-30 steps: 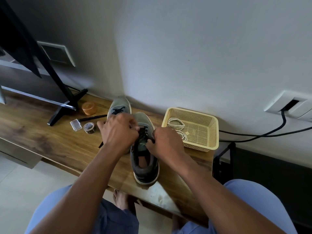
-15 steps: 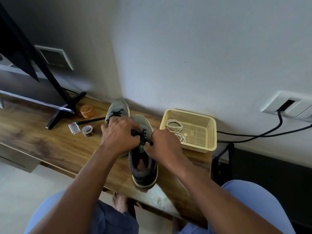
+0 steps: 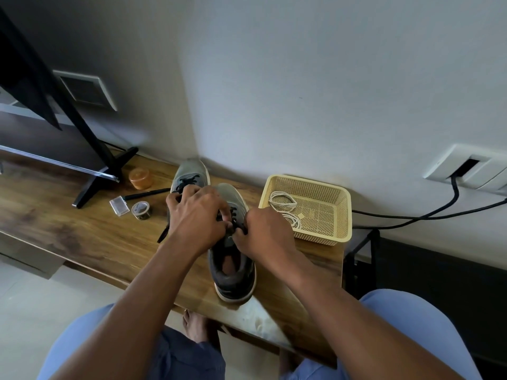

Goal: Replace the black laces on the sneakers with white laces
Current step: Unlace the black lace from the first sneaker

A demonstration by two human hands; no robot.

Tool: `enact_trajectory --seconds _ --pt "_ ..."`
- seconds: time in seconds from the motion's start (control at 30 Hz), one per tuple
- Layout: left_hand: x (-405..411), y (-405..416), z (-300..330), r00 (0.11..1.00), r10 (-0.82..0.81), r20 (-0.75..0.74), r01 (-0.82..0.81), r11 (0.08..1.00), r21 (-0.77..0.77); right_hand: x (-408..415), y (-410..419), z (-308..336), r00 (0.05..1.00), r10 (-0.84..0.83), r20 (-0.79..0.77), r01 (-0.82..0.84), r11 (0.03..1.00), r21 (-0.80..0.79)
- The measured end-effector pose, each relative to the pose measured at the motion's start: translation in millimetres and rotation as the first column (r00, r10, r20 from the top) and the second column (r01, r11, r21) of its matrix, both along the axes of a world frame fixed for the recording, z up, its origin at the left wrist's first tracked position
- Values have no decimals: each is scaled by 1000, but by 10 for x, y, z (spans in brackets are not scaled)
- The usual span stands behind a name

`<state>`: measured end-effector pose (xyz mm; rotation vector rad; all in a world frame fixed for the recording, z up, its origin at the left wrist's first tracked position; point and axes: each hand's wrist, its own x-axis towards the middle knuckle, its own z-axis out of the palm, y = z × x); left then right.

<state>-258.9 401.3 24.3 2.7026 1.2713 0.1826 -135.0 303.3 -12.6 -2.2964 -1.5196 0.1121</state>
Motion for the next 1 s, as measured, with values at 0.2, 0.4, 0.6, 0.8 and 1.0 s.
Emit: enact_trajectory --seconds 0.2,0.4,0.6,0.8,1.0 --pt "5 -5 4 999 -22 -30 21 999 -39 1 -2 -4 1000 -7 15 7 1000 -17" --pt "5 -5 -20 995 2 -102 -5 999 -36 -51 -11 26 1000 3 29 -3 1000 -15" --pt "-38 7 88 965 238 112 -232 971 -66 -77 -20 55 1000 -21 13 21 998 -51" --pt "-212 139 269 857 479 189 -490 872 12 -64 -37 68 1000 -28 -8 28 998 -61" --pt "-249 137 277 898 439 -32 -441 896 -48 -97 -56 46 998 -36 42 36 999 -9"
